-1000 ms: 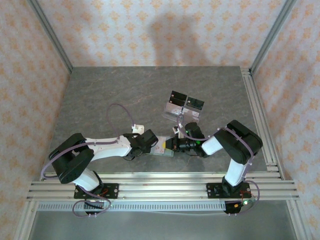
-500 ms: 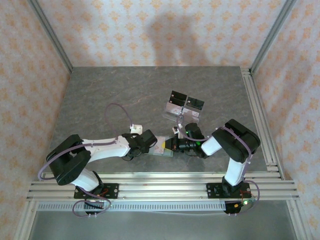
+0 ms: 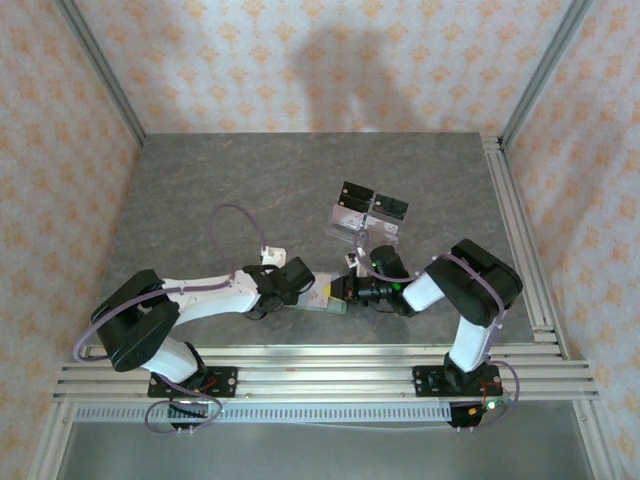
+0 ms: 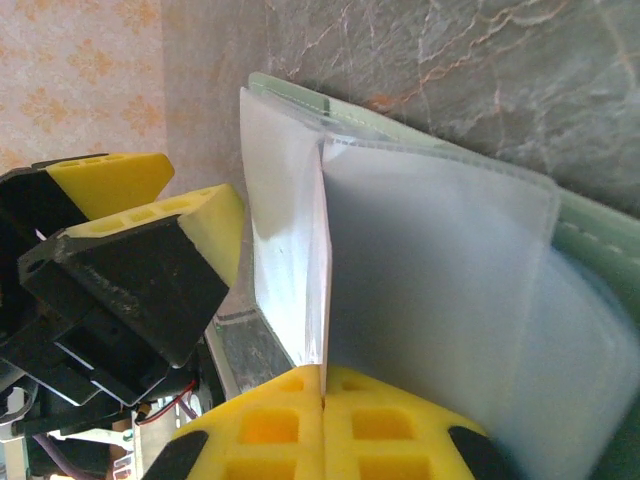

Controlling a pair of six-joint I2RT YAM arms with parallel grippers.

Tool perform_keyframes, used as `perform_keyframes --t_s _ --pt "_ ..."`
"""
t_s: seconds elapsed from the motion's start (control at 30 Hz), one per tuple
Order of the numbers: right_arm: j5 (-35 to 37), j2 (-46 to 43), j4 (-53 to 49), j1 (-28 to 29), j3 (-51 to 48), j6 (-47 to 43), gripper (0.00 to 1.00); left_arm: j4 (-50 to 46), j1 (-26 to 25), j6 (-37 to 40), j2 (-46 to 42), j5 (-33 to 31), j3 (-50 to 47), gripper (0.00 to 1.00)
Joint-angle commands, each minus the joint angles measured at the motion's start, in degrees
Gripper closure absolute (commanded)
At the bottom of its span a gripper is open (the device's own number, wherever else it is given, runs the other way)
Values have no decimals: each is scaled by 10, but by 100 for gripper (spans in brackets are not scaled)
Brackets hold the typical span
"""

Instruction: Put the credit cards into the card holder

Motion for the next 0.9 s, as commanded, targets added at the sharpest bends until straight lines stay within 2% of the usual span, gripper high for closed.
perform_keyframes --t_s 0.0,0.27,0.87 --pt "11 -31 -36 3 -7 -14 100 10 2 8 23 -21 6 0" --pt "13 -50 -73 4 3 -28 100 12 3 -2 42 -25 -2 0" --pt "10 -31 -24 11 9 -5 100 6 2 -23 49 -23 -19 0"
